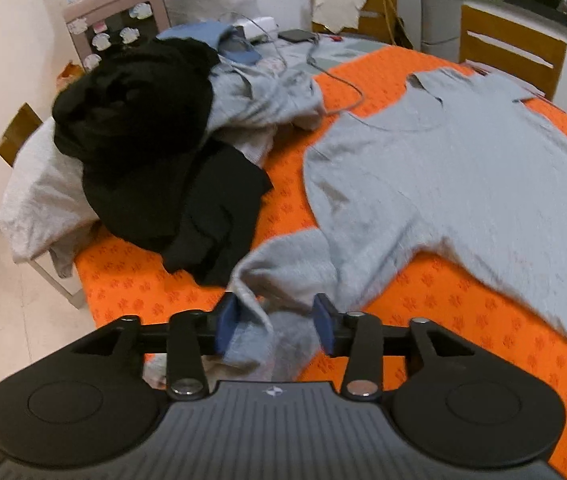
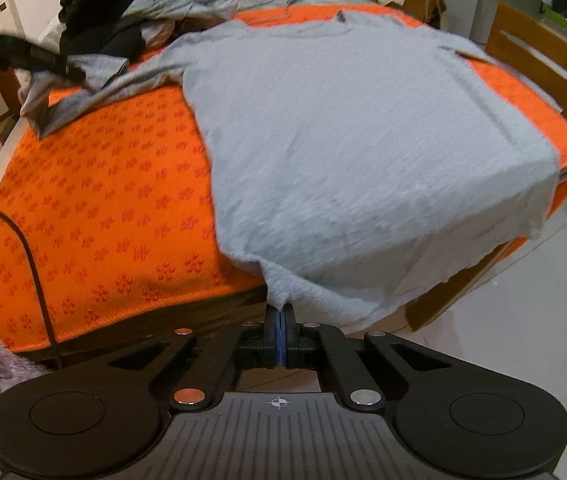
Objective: Fold clothes
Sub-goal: 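Grasp the shirt hem with the right gripper while the left gripper grasps the sleeve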
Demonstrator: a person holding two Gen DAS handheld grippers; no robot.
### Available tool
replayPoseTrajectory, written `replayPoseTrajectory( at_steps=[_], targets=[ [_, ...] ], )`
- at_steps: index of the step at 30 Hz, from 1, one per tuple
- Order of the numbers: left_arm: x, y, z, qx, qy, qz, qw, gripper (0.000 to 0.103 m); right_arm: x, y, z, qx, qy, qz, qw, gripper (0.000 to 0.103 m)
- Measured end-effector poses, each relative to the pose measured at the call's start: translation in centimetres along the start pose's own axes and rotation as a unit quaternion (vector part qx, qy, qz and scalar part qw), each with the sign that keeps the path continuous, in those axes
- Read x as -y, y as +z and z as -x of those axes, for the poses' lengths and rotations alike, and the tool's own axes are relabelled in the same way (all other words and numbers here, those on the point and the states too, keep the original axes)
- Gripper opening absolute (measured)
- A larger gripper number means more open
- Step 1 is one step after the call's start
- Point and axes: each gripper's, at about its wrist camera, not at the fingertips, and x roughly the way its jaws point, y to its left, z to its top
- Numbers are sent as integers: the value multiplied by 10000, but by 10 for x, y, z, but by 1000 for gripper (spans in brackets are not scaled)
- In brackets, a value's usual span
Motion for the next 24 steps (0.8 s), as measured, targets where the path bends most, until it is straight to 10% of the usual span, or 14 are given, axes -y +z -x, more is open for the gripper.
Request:
replayPoseTrajectory(
  at_steps=[6, 13, 24],
  targets=[
    [19, -11, -15, -82, 122, -331, 9993, 61, 8, 9, 16, 126, -48, -116, 9998, 3],
    [19, -17, -24, 44, 456, -297, 9985, 10, 14, 15, 26, 153, 4, -210, 9997, 3],
    [23, 60, 2, 1032, 422, 343, 9932, 7, 39, 24, 43, 166, 172, -488, 9985, 3]
  ],
)
